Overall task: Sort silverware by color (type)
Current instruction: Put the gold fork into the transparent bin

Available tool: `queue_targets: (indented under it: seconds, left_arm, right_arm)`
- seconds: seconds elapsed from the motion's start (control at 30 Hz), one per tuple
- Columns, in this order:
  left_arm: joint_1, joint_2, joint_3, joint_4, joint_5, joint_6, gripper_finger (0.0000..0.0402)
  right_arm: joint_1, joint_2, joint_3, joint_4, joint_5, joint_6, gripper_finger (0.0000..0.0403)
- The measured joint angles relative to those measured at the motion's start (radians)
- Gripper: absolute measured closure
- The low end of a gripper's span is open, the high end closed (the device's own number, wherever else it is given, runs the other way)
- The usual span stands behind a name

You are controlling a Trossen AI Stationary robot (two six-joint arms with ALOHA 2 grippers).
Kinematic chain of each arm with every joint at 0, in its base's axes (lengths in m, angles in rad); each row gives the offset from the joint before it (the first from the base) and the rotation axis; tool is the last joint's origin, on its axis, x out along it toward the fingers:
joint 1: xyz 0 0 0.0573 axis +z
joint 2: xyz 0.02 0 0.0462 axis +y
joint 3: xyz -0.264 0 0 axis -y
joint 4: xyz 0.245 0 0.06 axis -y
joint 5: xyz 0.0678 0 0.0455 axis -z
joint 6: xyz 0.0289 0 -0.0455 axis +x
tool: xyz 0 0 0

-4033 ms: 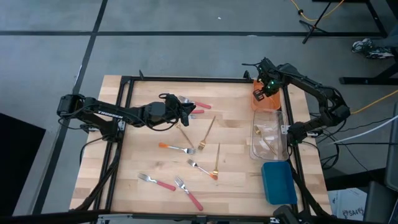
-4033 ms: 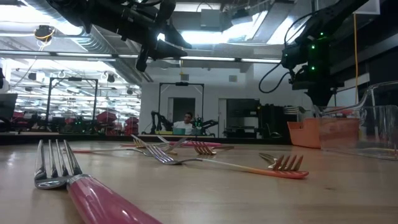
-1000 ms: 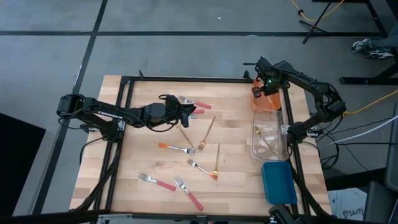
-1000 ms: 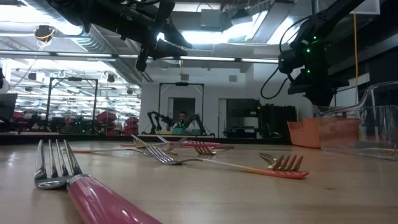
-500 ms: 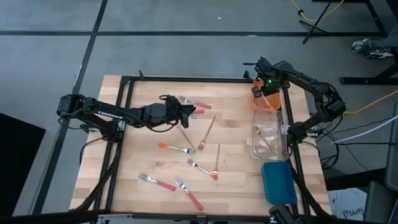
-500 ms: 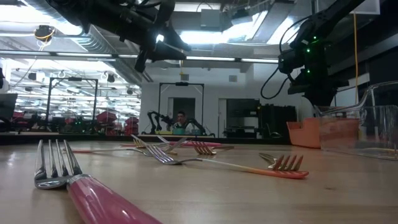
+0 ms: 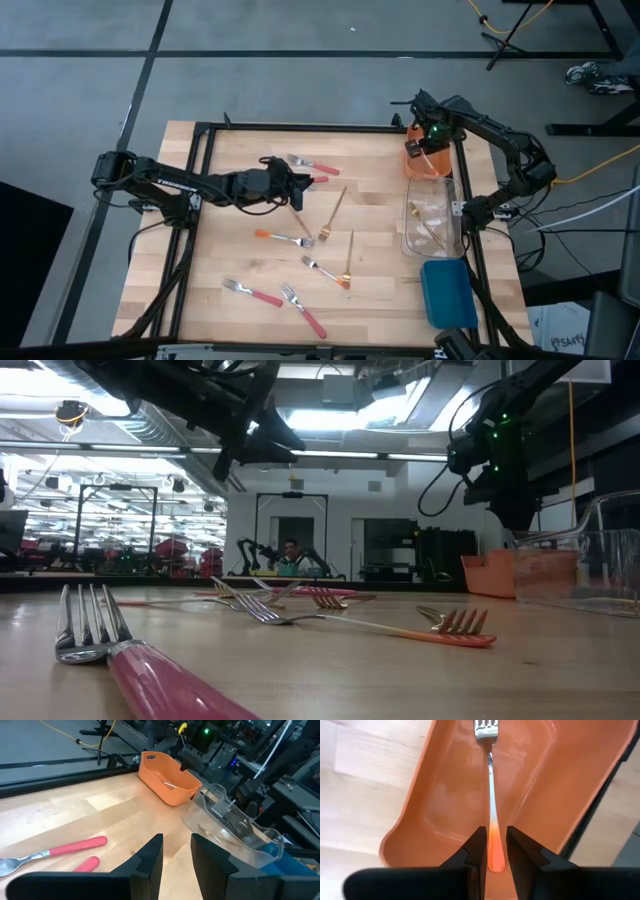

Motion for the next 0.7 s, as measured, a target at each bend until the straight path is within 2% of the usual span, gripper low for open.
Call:
queue_targets:
  seconds: [0.33, 0.53, 0.7]
  left_arm:
    - [-0.050, 0.000, 0.000, 0.001, 0.000, 0.052, 0.0308]
    - [-0.062, 0.000, 0.000, 0.001, 0.001, 0.053, 0.0308]
    - [-0.064, 0.000, 0.000, 0.001, 0.001, 0.053, 0.0308]
  right_arm:
    - [0.030, -0.003, 0.230, -0.134, -0.001, -0.034, 0.0339]
    - [0.171, -0.009, 0.348, -0.095, -0.047, -0.151, 0.0339]
    - [0.321, -0.009, 0.367, 0.022, -0.052, -0.306, 0.0339]
